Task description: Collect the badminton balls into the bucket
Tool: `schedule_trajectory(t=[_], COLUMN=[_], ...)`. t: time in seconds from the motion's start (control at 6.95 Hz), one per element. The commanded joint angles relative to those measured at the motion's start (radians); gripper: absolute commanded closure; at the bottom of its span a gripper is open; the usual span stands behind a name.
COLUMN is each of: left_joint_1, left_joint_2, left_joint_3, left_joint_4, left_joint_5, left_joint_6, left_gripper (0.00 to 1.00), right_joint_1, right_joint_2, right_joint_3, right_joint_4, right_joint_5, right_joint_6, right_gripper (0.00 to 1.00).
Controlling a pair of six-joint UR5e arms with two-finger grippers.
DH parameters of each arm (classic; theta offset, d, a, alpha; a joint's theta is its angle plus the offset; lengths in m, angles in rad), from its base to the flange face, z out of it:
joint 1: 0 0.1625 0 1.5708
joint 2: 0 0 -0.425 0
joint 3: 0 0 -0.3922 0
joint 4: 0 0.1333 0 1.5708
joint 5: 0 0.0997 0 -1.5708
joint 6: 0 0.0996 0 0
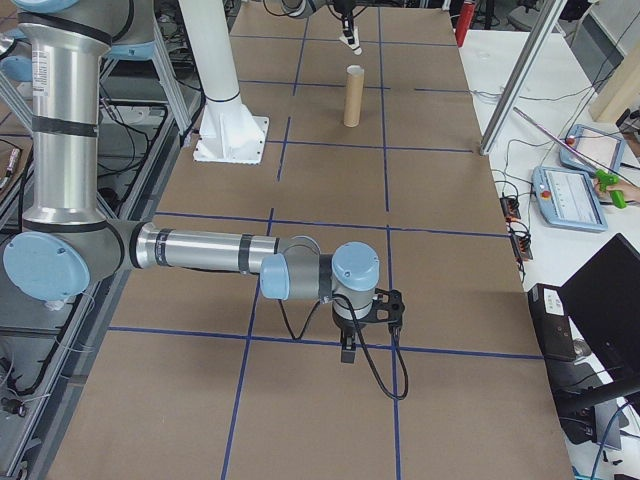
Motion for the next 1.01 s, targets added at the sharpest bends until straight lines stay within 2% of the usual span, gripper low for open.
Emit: schedule_trajectory(t=[0.0, 0.14, 0.29, 0.58, 0.86], left_joint_1=[0.002, 0.002, 0.002, 0.005, 0.072], left_joint_2=[-0.066, -0.065, -0.065, -0.068, -0.076], left_joint_3=[0.066, 0.07, 0.071, 0.094, 0.166], left_joint_4=[0.096, 0.111, 0.146, 0.209, 0.204], left_joint_5=[0.003, 0.006, 0.037, 0.062, 0.155], left_joint_6=[0.138, 0.272, 0.34, 0.515, 0.527], left_gripper=[1.0, 1.0, 1.0, 1.0, 1.0], right_joint_1=[0.0, 0.0, 0.0, 0.0, 0.0], right_joint_2=[0.0, 0.0, -0.001, 0.0, 0.0], right_joint_3=[0.0, 0.0, 0.0, 0.0, 0.0], right_joint_4=[0.0, 0.0, 0.0, 0.0, 0.0], right_joint_5=[0.0, 0.0, 0.0, 0.0, 0.0], right_joint_6=[0.0, 0.001, 0.0, 0.001, 0.001], right_gripper=[0.0, 0.0, 0.0, 0.0, 0.0])
